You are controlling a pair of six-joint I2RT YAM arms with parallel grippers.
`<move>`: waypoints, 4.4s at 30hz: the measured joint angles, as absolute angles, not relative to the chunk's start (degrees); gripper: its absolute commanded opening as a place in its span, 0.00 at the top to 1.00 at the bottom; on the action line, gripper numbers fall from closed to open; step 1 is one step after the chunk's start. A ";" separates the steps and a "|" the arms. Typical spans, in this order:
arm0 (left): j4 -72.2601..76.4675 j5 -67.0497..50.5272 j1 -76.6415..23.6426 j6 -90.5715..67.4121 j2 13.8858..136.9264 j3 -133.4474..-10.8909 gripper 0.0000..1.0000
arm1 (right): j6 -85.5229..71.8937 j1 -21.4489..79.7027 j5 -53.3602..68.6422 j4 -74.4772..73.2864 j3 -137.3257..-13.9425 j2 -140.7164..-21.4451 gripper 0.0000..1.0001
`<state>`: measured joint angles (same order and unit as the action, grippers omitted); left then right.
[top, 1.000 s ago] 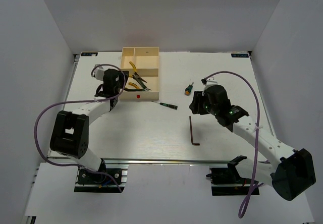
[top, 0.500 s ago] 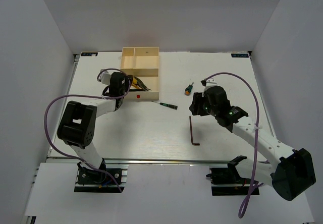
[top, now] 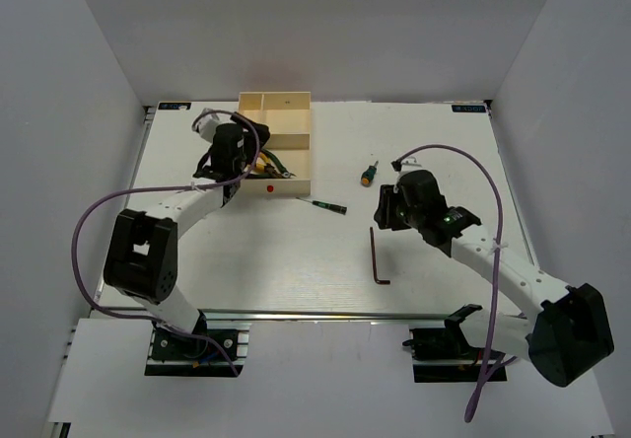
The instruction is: Sort the tools into containers
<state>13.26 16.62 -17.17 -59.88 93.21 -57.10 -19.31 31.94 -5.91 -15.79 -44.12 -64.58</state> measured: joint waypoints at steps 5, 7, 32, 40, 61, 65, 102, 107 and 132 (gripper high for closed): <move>3.86 13.37 -19.09 -48.03 91.31 -64.45 0.07 | -21.06 32.01 -6.00 -18.70 -44.12 -68.55 0.61; -0.27 12.40 -19.73 -43.70 90.50 -65.60 0.07 | -22.00 32.08 -5.96 -19.90 -44.01 -69.95 0.62; -26.81 10.66 -22.83 -24.77 52.53 -47.05 0.02 | -32.82 39.33 -3.95 -24.12 -36.21 -71.66 0.60; -28.32 13.06 -22.68 -23.92 52.88 -45.69 0.02 | -35.09 41.45 -6.52 -26.00 -37.50 -76.38 0.61; -28.71 13.04 -22.17 -23.38 52.47 -45.69 0.02 | -39.00 45.95 -10.68 -26.26 -40.21 -80.47 0.68; -28.71 13.02 -22.20 -23.38 52.51 -45.69 0.02 | -39.48 46.70 -11.51 -27.33 -41.85 -82.37 0.69; -14.28 -23.44 -22.72 -32.82 67.85 -50.00 0.11 | -31.03 51.40 -11.57 -22.22 -57.69 -83.20 1.00; -10.68 -25.63 -22.72 -35.57 68.49 -50.00 0.14 | -30.81 51.51 -10.07 -19.84 -57.69 -81.93 1.00; -3.55 -26.20 -27.38 -41.63 79.88 -52.56 0.45 | -28.29 52.36 -3.64 -10.74 -57.95 -80.01 1.00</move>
<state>-3.55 -26.20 -27.38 -41.63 79.88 -52.56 -28.29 52.36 -3.64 -10.74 -57.95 -80.01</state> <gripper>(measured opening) 0.617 0.095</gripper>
